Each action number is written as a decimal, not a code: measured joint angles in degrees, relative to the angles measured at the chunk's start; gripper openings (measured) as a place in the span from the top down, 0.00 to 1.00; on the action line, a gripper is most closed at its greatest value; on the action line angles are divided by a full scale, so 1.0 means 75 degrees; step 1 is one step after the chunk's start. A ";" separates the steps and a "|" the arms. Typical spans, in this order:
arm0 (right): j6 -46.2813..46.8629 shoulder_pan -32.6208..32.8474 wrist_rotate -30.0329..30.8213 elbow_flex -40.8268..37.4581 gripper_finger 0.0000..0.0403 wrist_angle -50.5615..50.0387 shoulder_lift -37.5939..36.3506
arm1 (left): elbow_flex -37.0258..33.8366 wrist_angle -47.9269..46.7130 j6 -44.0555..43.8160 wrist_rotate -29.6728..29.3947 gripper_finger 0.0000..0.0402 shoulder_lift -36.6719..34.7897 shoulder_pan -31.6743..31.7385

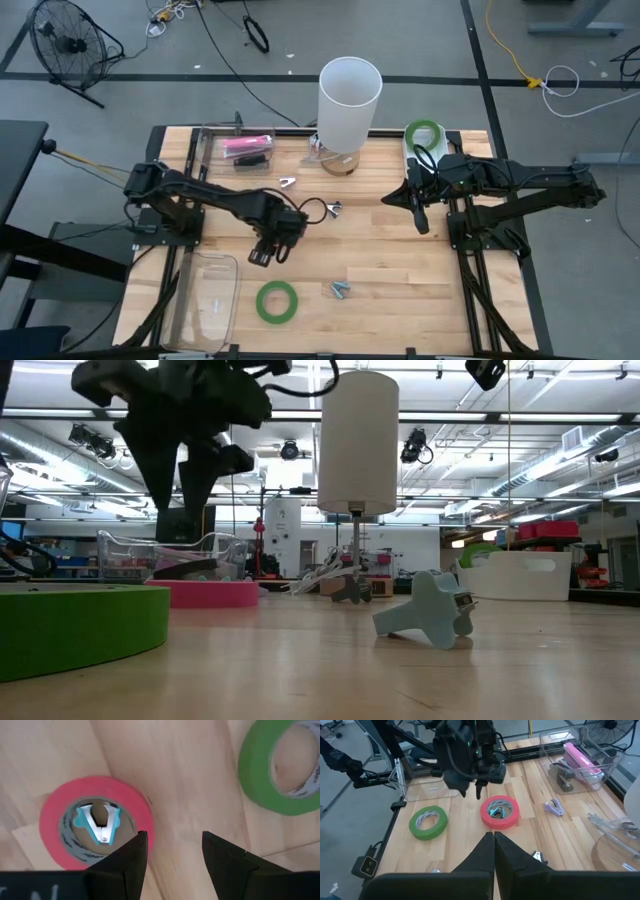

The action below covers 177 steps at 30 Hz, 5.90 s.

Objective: Pick and place Stapler, Stapler remover, tape
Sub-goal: Put the pink tape into the white bin

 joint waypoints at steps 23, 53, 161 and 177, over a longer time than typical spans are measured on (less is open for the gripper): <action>0.0083 0.0002 0.0003 0.0000 0.99 -0.0035 0.0000 | -0.1911 0.1453 0.0470 -0.1053 0.53 0.0052 0.0098; 0.0114 0.0001 0.0026 -0.0002 0.99 -0.0032 0.0000 | -0.2390 0.2088 0.2212 -0.0789 0.69 0.0049 0.0303; -0.0201 -0.0108 0.2647 -0.0005 0.15 0.5422 0.0539 | 0.6499 0.3441 0.0998 0.1636 0.80 0.0560 0.1667; 0.0149 -0.0326 0.2157 -0.0003 0.25 0.6086 0.0903 | 0.6502 0.3579 0.0938 0.1810 0.80 0.0600 0.1623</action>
